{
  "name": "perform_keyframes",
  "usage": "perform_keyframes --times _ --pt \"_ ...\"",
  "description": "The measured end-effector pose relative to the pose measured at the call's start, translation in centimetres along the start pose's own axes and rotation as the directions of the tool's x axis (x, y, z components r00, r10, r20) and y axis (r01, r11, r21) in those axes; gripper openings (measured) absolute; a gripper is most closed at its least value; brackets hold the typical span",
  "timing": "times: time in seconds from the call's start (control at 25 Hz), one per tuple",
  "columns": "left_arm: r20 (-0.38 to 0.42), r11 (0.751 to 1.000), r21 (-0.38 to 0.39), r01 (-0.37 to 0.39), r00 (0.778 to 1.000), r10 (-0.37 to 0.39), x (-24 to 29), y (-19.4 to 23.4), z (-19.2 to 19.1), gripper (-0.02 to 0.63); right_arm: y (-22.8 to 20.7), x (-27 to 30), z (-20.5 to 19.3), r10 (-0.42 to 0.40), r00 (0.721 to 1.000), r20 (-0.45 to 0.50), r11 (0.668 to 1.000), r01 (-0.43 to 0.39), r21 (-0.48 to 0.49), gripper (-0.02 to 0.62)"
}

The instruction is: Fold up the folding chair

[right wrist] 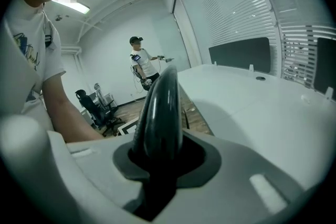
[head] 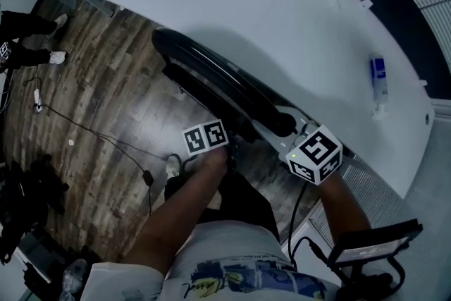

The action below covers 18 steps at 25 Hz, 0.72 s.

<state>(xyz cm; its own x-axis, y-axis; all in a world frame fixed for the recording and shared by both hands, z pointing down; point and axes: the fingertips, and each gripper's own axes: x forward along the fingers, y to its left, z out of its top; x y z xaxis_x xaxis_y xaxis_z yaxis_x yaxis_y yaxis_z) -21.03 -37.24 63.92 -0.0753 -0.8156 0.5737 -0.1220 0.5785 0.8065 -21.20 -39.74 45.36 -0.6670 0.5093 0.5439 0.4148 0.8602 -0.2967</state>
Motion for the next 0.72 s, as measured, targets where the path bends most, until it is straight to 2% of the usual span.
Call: perform_keyframes --times 0.28,0.72 --pt "-0.010 1.000 0.021 0.001 1.000 0.000 3.0 -1.2 0.3 0.143 -3.9 -1.1 -0.6 0.035 0.999 0.020 0.999 -0.035 0.005 0.080" --pt "-0.024 0.999 0.051 -0.002 1.000 0.003 5.4 -2.4 1.4 0.146 -7.6 -1.6 -0.2 0.063 0.998 0.021 0.998 -0.064 0.020 0.080"
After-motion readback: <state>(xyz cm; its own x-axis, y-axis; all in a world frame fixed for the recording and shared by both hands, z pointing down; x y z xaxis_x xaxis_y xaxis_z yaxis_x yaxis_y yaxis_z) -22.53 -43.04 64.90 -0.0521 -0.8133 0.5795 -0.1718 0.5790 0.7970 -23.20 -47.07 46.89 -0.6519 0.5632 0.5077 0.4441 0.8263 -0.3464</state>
